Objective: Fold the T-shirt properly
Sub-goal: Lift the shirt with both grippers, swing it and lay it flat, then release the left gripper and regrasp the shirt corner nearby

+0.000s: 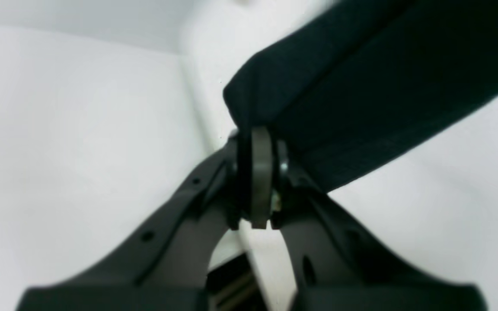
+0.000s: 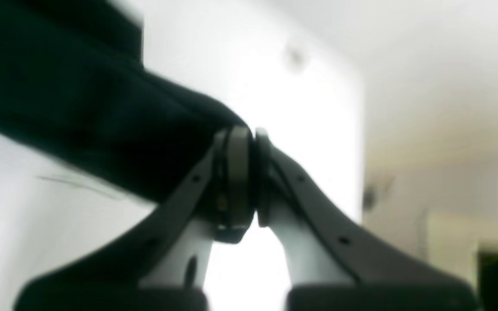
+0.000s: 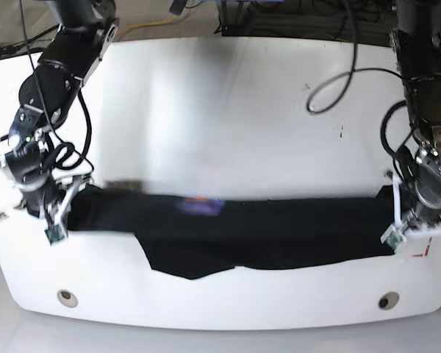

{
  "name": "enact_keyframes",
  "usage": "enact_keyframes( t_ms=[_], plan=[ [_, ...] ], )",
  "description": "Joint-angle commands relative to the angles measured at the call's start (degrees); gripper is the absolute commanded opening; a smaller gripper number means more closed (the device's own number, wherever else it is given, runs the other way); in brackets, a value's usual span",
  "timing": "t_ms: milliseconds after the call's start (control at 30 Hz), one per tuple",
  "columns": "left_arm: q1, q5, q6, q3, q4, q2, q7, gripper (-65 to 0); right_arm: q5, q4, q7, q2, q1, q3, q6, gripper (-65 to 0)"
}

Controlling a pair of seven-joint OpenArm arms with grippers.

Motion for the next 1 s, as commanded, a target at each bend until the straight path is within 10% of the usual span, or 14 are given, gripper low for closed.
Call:
enact_keyframes(
  t_ms=[0,433,967],
  plan=[
    [6.0,2.8,0.1,-2.0,0.8,-1.4,0.9,-65.0,-1.5,1.0,0.4,-0.9,-3.0,2.3,-0.6,-65.0],
    [30.3,10.0,0.1,-2.1,0.6,-3.7,-8.7,-65.0,-1.5,0.7,0.4,-4.8,-19.6,6.6,-0.6,-65.0],
    [39.6,12.3,0.1,-3.4,0.4,-1.5,-15.7,-64.9,-1.5,0.7,0.4,-8.8,-28.7,6.7,-0.6,-65.0]
  ],
)
